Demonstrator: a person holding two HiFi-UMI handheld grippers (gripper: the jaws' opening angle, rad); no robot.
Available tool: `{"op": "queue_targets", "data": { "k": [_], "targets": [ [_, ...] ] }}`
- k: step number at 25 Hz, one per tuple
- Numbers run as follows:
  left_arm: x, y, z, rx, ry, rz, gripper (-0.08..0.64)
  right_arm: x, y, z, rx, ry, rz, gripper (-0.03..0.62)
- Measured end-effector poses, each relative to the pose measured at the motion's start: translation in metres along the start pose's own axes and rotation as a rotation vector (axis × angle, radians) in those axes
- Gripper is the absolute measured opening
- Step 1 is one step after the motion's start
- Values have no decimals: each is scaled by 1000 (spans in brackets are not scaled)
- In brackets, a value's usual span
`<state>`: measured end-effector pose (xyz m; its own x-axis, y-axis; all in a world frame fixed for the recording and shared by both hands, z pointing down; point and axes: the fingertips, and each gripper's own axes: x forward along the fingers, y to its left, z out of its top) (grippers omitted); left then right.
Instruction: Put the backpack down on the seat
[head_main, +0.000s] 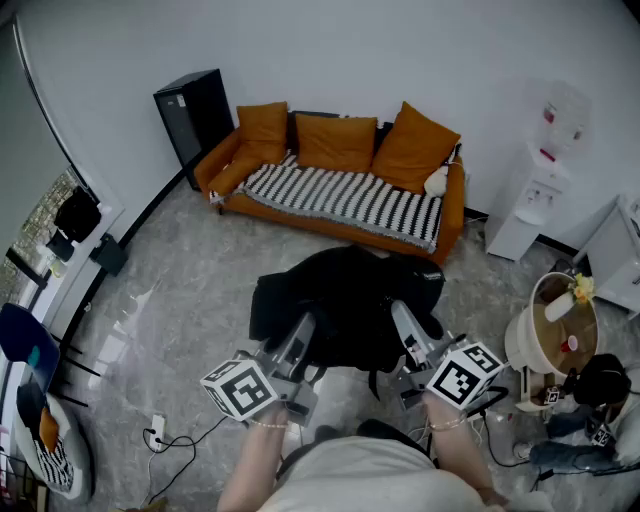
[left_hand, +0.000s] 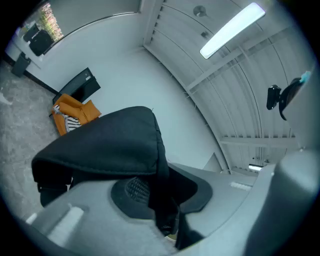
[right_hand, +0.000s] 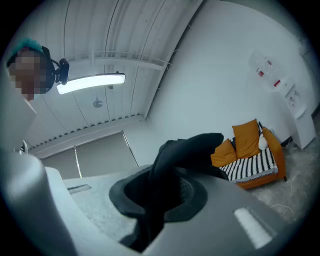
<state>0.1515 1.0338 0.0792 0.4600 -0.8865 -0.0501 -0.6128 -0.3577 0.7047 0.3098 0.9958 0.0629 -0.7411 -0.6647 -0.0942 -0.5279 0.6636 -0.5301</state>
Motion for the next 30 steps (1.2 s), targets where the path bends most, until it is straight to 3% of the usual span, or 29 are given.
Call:
{"op": "queue_targets", "data": {
  "k": [8, 20, 30],
  "targets": [
    [7, -6, -7, 36, -15, -33, 69, -1, -10, -1, 20, 1, 19, 44],
    [17, -16, -15, 73, 4, -6, 69, -6, -24, 0, 47, 83, 86, 46],
    [46, 5, -21, 36, 37, 22, 69, 10, -61, 0, 64, 142, 72, 46]
  ]
}}
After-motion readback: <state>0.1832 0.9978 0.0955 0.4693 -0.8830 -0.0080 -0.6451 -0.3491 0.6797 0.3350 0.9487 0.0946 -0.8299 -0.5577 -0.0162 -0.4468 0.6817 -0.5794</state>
